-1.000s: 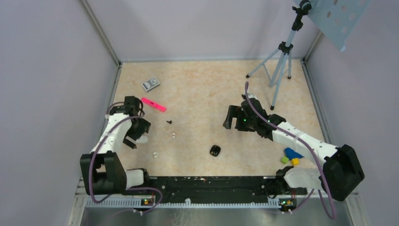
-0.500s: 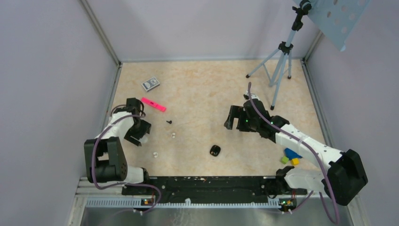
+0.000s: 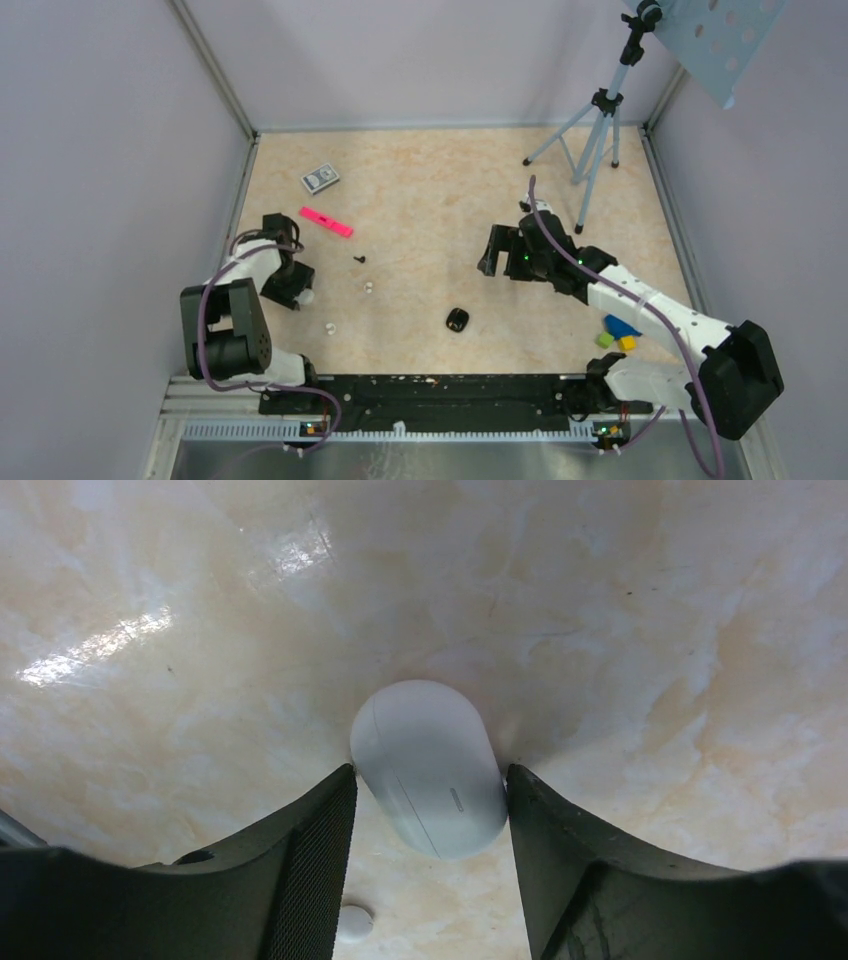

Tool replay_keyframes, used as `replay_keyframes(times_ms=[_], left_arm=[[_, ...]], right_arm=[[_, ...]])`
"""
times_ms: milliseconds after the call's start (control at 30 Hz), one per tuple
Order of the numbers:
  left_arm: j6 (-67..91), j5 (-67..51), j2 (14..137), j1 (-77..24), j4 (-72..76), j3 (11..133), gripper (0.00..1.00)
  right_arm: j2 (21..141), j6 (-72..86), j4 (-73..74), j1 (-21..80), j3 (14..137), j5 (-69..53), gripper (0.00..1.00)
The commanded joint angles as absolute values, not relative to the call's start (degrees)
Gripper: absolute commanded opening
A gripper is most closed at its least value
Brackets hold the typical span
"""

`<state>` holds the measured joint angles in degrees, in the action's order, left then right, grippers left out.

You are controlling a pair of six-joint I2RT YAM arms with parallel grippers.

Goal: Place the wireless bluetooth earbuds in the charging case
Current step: Pick up the charging case from the center of the board, then place the charging case at the center of the board.

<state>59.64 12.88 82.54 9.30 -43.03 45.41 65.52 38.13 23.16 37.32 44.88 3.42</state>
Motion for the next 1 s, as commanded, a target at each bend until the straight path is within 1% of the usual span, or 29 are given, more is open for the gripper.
replay_keyframes(times_ms=[0, 67, 133, 167, 300, 400, 467, 533, 700, 833, 967], left_arm=[[59.3, 12.5, 83.9, 9.6, -40.4, 43.7, 0.6], [58.9, 12.1, 83.8, 9.6, -39.4, 43.0, 0.54], [58.5, 11.3, 83.8, 9.6, -38.7, 42.7, 0.47], [57.8, 10.3, 83.8, 9.6, -38.7, 42.9, 0.45], [52.9, 5.9, 83.8, 8.9, -39.7, 46.8, 0.42], [48.2, 5.8, 81.5, 5.0, -40.1, 51.4, 0.41], [44.7, 6.1, 79.8, -1.1, -39.7, 54.4, 0.41], [42.9, 7.0, 79.6, -11.1, -39.6, 57.9, 0.41], [42.3, 3.3, 86.9, -29.4, -38.9, 66.4, 0.43], [41.5, 4.4, 96.8, -40.2, -39.6, 76.0, 0.43], [40.6, 4.8, 106.2, -46.2, -41.0, 84.5, 0.44]], right_arm=[[63.4, 38.6, 23.3, 37.3, 45.5, 4.4, 0.93], [63.0, 38.7, 23.7, 37.3, 45.5, 4.5, 0.93], [62.5, 38.8, 24.3, 37.3, 45.5, 4.9, 0.93], [62.2, 38.8, 24.5, 37.3, 45.6, 5.1, 0.93], [61.6, 38.8, 25.4, 37.3, 45.7, 6.1, 0.93], [61.4, 38.8, 25.9, 37.2, 46.1, 7.4, 0.93], [61.4, 38.6, 26.4, 37.3, 46.6, 8.2, 0.93], [60.9, 38.0, 27.0, 37.3, 47.4, 8.8, 0.93], [57.0, 36.1, 29.4, 37.3, 48.6, 11.6, 0.93], [52.8, 35.7, 32.8, 37.2, 49.0, 14.9, 0.92], [49.9, 38.5, 38.9, 37.2, 49.1, 20.7, 0.91]])
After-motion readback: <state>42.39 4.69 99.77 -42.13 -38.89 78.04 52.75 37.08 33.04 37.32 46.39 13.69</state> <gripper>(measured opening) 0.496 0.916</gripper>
